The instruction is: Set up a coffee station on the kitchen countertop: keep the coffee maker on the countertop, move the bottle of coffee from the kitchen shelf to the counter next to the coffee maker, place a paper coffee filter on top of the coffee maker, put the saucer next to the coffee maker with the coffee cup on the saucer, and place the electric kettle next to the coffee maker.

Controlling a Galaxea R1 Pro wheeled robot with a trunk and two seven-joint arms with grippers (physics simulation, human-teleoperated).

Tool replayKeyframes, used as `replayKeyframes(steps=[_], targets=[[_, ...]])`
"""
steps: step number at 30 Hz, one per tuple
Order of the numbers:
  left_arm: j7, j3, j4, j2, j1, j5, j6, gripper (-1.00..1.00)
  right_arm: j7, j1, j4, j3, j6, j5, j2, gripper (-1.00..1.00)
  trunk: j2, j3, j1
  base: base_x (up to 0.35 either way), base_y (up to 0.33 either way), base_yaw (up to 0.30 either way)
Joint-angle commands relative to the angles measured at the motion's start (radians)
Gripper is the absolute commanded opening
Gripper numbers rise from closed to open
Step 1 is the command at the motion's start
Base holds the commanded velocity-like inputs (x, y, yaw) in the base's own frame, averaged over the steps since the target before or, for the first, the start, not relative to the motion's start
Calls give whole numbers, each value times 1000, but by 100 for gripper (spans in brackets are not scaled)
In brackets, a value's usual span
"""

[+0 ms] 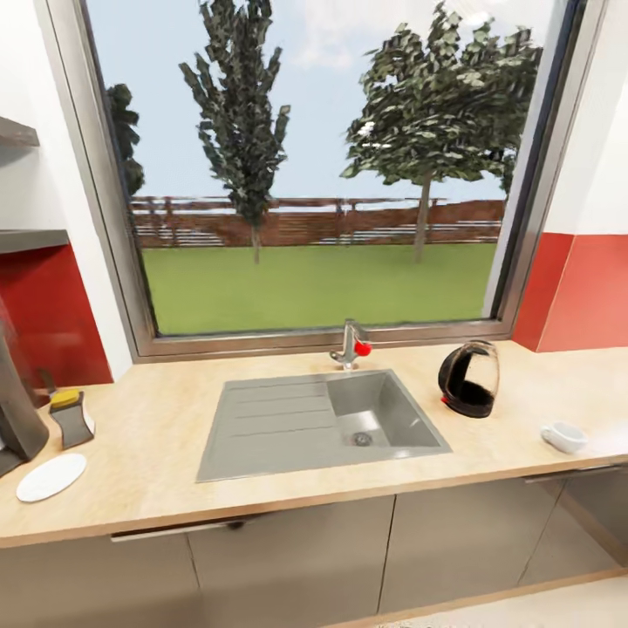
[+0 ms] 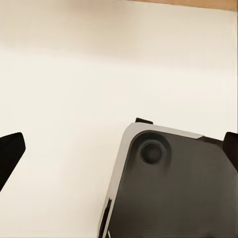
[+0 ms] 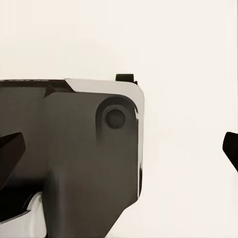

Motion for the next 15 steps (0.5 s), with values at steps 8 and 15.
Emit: replayKeyframes(steps=[8,15], targets=[[-4,2,-2,-1,1,5,-1,100,4,0,-2,-9,6,10,0,100,-1,6,0,0,-273,-269],[-3,3,-2,-1,1,5,-1,100,4,0,-2,-9,6,10,0,100,-1,3,0,0,-273,-262]])
